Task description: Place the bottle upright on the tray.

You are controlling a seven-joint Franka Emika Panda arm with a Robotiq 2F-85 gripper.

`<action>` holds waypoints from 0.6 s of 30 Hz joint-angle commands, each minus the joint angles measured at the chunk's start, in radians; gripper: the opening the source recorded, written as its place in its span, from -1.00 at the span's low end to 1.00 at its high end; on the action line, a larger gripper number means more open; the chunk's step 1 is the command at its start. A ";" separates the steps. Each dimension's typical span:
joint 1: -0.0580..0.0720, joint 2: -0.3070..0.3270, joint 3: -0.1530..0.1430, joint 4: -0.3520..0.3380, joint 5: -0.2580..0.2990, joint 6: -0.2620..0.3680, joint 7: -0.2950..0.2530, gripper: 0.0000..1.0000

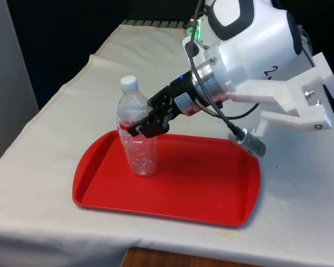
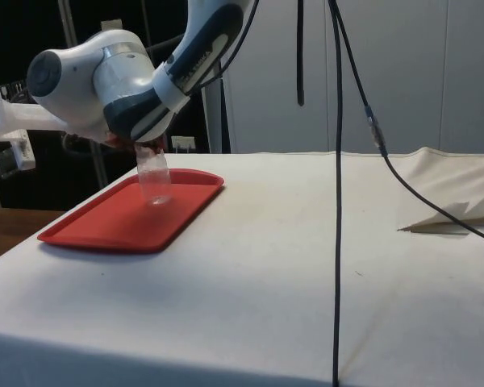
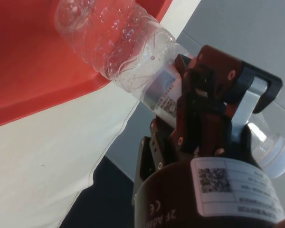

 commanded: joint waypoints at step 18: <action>0.003 0.014 0.003 0.019 0.001 -0.015 0.003 -0.68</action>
